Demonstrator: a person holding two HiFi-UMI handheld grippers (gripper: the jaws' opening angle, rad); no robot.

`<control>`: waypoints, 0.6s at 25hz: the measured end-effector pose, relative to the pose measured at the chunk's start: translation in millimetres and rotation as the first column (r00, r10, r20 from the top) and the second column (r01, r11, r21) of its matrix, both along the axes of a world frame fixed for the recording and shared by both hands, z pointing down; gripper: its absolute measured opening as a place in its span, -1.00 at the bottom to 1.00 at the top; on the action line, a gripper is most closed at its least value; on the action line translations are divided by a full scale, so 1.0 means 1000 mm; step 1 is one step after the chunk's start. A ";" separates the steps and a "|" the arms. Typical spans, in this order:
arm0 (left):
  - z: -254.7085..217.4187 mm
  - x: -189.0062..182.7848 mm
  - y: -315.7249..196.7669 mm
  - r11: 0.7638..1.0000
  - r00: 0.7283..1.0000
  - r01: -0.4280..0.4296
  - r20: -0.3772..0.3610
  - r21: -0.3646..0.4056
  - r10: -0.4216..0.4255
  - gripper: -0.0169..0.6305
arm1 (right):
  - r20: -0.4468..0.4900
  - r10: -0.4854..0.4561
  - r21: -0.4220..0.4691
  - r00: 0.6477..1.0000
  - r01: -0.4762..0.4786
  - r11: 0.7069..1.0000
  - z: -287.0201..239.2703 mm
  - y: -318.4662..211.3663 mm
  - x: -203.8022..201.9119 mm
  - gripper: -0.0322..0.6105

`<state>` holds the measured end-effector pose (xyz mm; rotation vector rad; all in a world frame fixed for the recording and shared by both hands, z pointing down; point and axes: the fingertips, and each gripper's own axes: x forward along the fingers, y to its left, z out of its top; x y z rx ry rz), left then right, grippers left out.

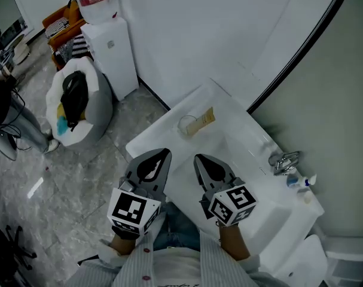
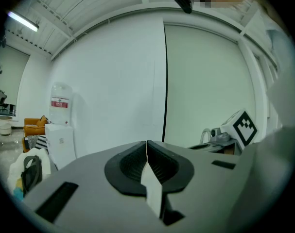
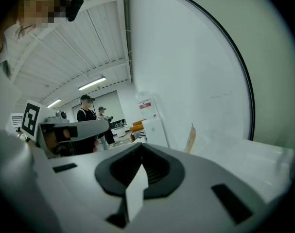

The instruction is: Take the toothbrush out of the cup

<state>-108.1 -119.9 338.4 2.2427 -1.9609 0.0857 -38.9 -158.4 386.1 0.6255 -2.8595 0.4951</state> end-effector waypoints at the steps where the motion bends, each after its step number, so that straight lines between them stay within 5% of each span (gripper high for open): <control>1: 0.001 -0.001 -0.002 1.000 1.000 -0.007 -0.001 -0.006 0.007 -0.89 | -0.003 0.006 -0.002 1.000 -0.006 1.000 0.001 -0.002 -0.001 -0.86; 8: 0.005 -0.016 -0.027 0.993 0.994 -0.113 0.007 -0.023 0.113 -0.89 | -0.016 0.097 -0.014 0.995 -0.097 0.995 0.006 -0.026 -0.017 -0.86; 15: 0.002 -0.031 -0.060 0.961 0.961 -0.276 0.017 -0.017 0.276 -0.89 | -0.012 0.265 -0.007 0.964 -0.265 0.964 0.002 -0.055 -0.029 -0.86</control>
